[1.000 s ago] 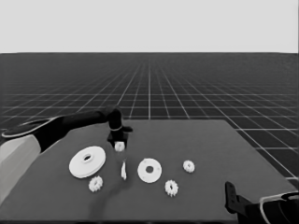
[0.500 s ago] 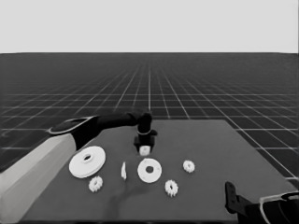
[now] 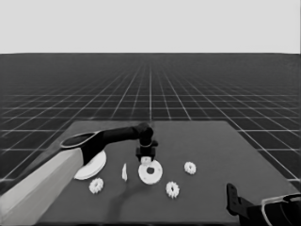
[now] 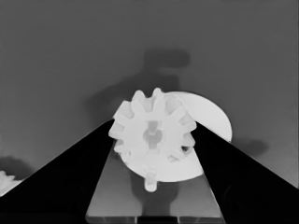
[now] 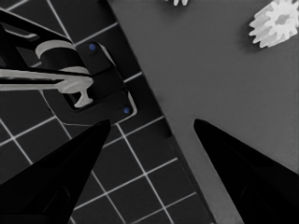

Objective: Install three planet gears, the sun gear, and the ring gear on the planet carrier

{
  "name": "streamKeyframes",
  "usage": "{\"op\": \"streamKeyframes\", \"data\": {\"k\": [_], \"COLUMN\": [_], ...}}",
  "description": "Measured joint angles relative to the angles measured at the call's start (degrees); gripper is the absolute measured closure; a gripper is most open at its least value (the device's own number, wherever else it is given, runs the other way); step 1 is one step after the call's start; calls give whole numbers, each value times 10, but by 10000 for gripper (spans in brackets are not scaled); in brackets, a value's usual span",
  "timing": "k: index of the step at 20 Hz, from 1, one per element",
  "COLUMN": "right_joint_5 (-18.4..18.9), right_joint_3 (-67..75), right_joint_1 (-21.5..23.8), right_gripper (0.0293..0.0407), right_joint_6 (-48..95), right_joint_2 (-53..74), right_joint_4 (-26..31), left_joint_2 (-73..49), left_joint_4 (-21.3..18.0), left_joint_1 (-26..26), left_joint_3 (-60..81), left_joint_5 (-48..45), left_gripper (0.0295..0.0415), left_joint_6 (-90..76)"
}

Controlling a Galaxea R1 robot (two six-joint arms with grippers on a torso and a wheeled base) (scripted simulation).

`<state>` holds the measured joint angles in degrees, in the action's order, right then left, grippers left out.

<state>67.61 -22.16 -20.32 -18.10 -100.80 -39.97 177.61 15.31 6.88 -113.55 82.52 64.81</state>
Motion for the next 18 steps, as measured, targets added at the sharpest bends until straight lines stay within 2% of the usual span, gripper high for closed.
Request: {"op": "streamKeyframes", "data": {"k": [2, 4, 5, 7, 12, 14, 18], "right_joint_5": [0, 0, 0, 0, 0, 0, 0], "right_joint_3": [0, 0, 0, 0, 0, 0, 0], "right_joint_1": [0, 0, 0, 0, 0, 0, 0], "right_gripper": [315, 315, 315, 315, 315, 315, 315], "right_joint_6": [0, 0, 0, 0, 0, 0, 0], "right_joint_2": [0, 0, 0, 0, 0, 0, 0], "right_joint_4": [0, 0, 0, 0, 0, 0, 0], "left_joint_2": [0, 0, 0, 0, 0, -19, -22], "left_joint_4": [1, 1, 1, 1, 1, -43, -67], "left_joint_1": [1, 1, 1, 1, 1, -50, -78], "left_joint_3": [-1, -1, -1, -1, -1, 55, 67], "left_joint_5": [0, -1, -1, -1, -1, 30, 40], "left_gripper": [398, 339, 330, 326, 326, 326, 326], "left_joint_6": [0, -1, -1, -1, -1, 31, 37]}}
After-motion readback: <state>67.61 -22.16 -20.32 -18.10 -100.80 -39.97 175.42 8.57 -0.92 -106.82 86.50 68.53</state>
